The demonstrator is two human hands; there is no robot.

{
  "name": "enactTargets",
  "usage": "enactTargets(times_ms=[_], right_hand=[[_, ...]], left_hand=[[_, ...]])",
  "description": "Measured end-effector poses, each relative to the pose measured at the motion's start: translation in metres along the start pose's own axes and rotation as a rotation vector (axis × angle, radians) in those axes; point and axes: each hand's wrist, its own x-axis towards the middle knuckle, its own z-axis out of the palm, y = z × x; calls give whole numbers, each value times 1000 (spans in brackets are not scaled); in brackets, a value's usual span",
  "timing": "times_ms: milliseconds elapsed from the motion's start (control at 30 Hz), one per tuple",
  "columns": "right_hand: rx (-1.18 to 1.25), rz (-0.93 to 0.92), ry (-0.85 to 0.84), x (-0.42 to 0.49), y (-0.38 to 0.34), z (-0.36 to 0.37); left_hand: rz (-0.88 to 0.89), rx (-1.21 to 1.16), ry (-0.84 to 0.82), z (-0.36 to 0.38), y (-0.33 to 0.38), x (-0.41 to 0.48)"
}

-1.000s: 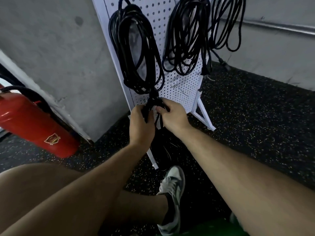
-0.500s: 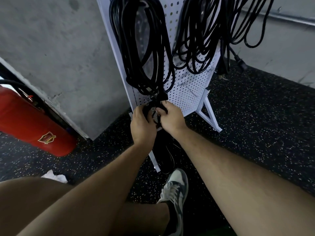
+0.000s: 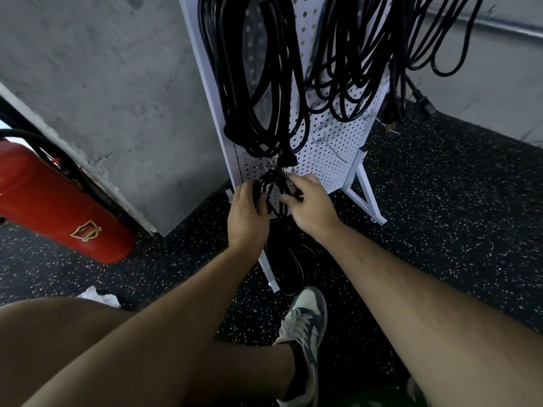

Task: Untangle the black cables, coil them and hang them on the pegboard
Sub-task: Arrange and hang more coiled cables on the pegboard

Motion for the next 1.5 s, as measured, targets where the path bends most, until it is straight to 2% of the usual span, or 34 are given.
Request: enactTargets(times_ms=[100,233,333,433,500,600,700,900,1200,1500], right_hand=[[6,16,-2,1,-1,-10],[124,73,101,2,3,-20],[68,-51,153,2,1,-25],[-32,-247,39,2,-11,-21],[-99,-304,-58,3,-21,-16],[-169,-211,-89,12,-34,-14],[5,-9,-28,22,-39,-16],[175,115,42,28,-48,-3],[209,74,96,3,-32,0],[173,49,57,-7,-23,-3]], left_hand=[[20,32,14,-3,2,1],[31,62,14,-4,5,4],[41,74,23,-3,6,6],[21,46,42,-1,8,7],[-49,-39,46,-1,8,9],[-74,-84,33,-3,5,10],[-57,-46,36,-7,0,13],[-161,-58,60,-12,-3,12],[-173,-69,47,-11,-4,-8],[-169,-107,44,-13,9,-12]])
